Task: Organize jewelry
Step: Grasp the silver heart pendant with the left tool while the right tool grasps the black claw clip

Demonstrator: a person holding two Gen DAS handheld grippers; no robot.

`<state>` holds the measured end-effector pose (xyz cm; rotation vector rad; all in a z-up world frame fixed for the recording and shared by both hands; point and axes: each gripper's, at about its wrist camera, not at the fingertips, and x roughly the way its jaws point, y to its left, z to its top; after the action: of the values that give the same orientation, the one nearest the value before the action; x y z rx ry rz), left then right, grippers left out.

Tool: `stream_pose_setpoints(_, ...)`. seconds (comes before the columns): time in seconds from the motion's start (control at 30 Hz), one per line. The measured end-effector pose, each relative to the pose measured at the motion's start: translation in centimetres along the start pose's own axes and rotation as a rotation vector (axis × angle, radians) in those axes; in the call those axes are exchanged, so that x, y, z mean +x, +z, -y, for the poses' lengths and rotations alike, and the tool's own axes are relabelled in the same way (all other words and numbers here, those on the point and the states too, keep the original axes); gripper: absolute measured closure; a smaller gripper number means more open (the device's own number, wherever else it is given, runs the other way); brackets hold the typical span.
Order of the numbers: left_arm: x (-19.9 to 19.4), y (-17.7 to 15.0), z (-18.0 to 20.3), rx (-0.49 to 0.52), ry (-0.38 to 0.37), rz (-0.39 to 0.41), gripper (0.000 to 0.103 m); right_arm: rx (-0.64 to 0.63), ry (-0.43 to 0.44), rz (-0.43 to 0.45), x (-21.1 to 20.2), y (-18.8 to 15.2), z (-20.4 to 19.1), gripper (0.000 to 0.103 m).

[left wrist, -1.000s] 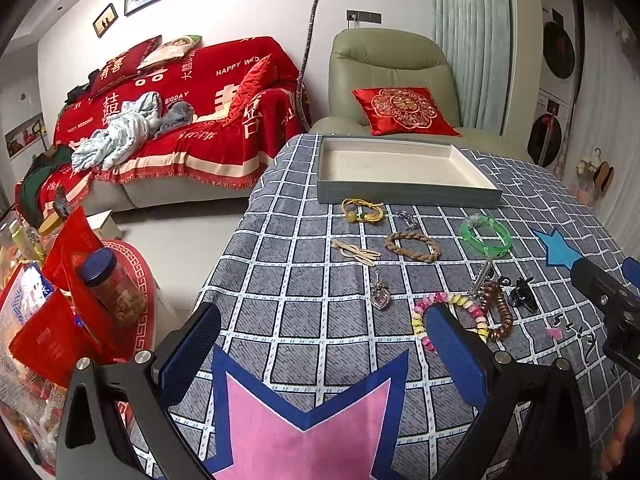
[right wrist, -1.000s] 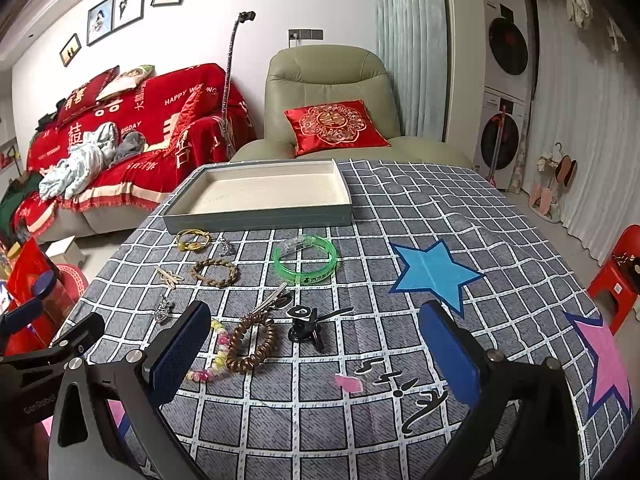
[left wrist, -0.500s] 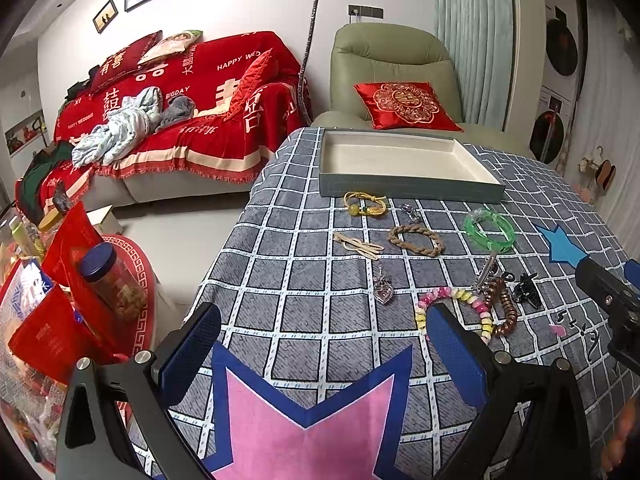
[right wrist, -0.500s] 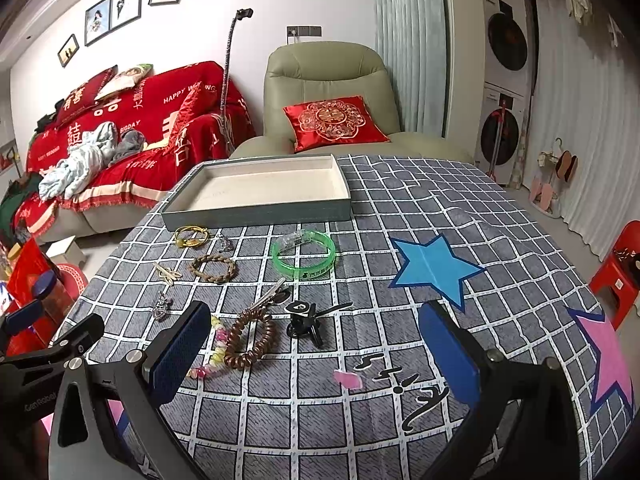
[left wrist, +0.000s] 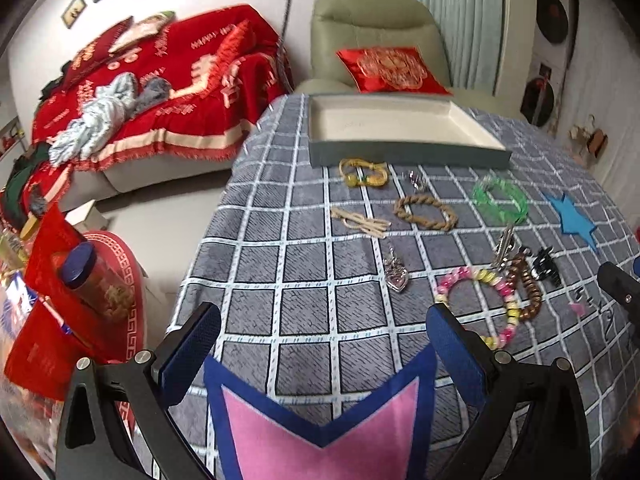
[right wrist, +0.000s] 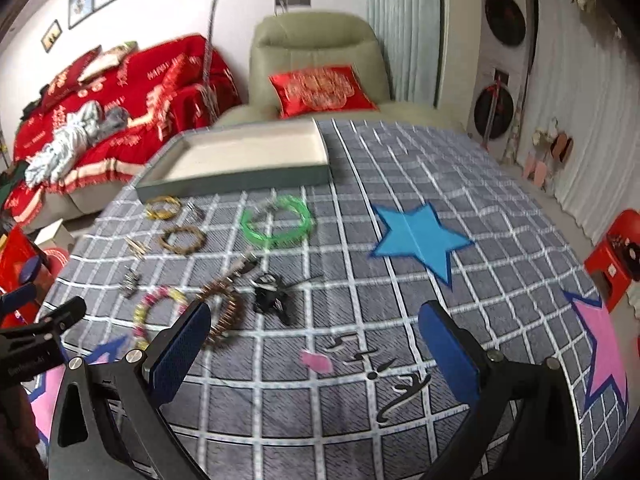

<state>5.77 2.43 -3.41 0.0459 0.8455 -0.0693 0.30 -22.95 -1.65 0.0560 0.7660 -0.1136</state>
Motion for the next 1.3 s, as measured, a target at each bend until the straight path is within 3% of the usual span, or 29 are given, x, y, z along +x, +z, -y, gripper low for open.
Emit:
stream_pose_setpoints(0.17, 2.1, 0.6, -0.2, 0.036, -0.043, -0.049, 0.000, 0.019, 0.015, -0.119, 2.5, -0.3, 1.2, 0.000)
stream_pose_setpoints(0.3, 3.4, 0.6, -0.2, 0.058, -0.063, -0.091, 0.000, -0.037, 0.025, -0.193, 4.4, -0.6, 0.6, 0.000)
stream_pose_setpoints(0.63, 5.7, 1.6, 1.4, 0.099, -0.094, -0.131, 0.000, -0.176, 0.039, -0.243, 7.4, 0.1, -2.2, 0.005)
stream_pose_setpoints(0.77, 6.2, 2.2, 2.1, 0.097, -0.127, -0.139, 0.002, -0.163, 0.067, -0.246, 7.9, 0.8, -2.3, 0.019)
stream_pose_setpoints(0.83, 6.3, 2.4, 2.3, 0.091, -0.150, -0.137, 0.011, -0.142, 0.096, -0.251, 8.1, 1.1, -2.2, 0.028)
stream_pose_setpoints(0.9, 6.2, 2.6, 2.6, 0.093, -0.162, -0.133, 0.019, -0.140, 0.090, -0.246, 8.1, 1.3, -2.3, 0.042)
stream_pose_setpoints(0.93, 6.0, 2.6, 2.8, 0.103, -0.171, -0.122, 0.030, -0.140, 0.094, -0.245, 8.0, 1.4, -2.4, 0.047)
stream_pose_setpoints(0.97, 5.9, 2.6, 3.0, 0.116, -0.179, -0.114, 0.037, -0.141, 0.094, -0.244, 8.0, 1.4, -2.5, 0.058)
stream_pose_setpoints(1.0, 5.7, 2.6, 3.3, 0.126, -0.187, -0.109, 0.053, -0.144, 0.098, -0.243, 7.9, 1.5, -2.6, 0.070)
stream_pose_setpoints(1.03, 5.6, 2.6, 3.5, 0.136, -0.195, -0.105, 0.068, -0.145, 0.103, -0.244, 7.8, 1.5, -2.7, 0.074)
stream_pose_setpoints(1.3, 4.2, 2.9, 2.3, 0.057, -0.284, -0.102, 0.069, -0.090, 0.147, -0.220, 6.2, 2.0, -1.9, 0.077)
